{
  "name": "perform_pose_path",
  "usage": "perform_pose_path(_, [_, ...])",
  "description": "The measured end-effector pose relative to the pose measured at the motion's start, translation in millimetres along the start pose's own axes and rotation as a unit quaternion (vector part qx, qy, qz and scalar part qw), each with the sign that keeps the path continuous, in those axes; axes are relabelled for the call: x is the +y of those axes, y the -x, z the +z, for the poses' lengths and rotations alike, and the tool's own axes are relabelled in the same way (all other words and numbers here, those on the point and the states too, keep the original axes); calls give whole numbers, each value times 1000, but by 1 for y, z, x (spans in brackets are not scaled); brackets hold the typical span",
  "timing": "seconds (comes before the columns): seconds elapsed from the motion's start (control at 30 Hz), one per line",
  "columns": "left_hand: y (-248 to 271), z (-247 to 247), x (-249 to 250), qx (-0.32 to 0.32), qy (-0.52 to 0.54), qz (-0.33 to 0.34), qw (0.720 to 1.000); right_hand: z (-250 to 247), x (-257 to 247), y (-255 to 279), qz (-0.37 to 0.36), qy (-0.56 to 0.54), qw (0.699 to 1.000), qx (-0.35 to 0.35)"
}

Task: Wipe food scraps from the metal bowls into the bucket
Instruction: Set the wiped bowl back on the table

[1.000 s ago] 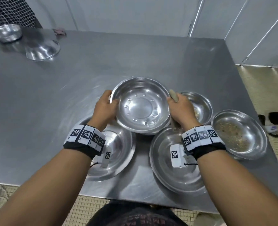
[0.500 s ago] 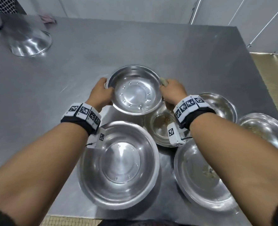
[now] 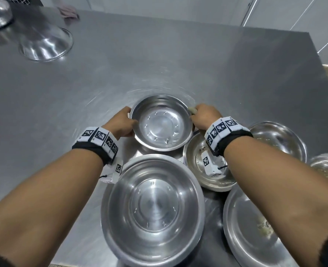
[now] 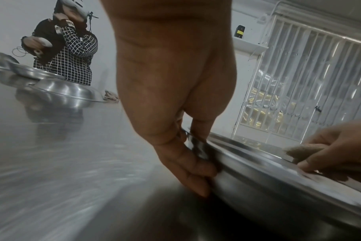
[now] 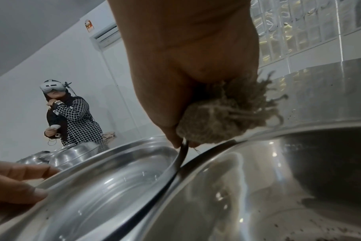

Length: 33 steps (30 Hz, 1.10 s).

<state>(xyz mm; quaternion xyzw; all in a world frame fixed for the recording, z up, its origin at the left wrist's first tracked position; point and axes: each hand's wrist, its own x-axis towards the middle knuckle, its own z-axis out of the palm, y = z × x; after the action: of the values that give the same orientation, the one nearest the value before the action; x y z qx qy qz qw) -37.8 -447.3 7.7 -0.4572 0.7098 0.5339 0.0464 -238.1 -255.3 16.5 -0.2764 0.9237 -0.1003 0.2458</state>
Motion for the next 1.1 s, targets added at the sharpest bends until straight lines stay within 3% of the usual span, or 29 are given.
perform_pose_path(0.2, [5,-2,-6,-6,-60,-27,998,-6,1,14,-54,-22,998,-6])
perform_pose_path(0.27, [8,-4,-4,5,-94,-24,995,-15,-1,26,-69,-84,994,14])
perform_pose_path(0.43, [27,1,29,101,-224,102,964,-32,20,63,-60,-239,964,100])
perform_pose_path(0.53, [45,19,59,97,-222,188,952,-35,47,90,-42,-266,954,135])
perform_pose_path(0.77, [95,122,108,-57,-209,324,921,-37,149,169,46,-316,923,215])
perform_pose_path(0.9, [122,202,123,-151,-234,347,896,-35,230,212,133,-306,904,267])
perform_pose_path(1.0, [144,265,134,-179,-271,368,871,-39,292,241,209,-276,890,299])
perform_pose_path(1.1, [163,324,142,-213,-261,352,873,-42,351,265,277,-251,874,311])
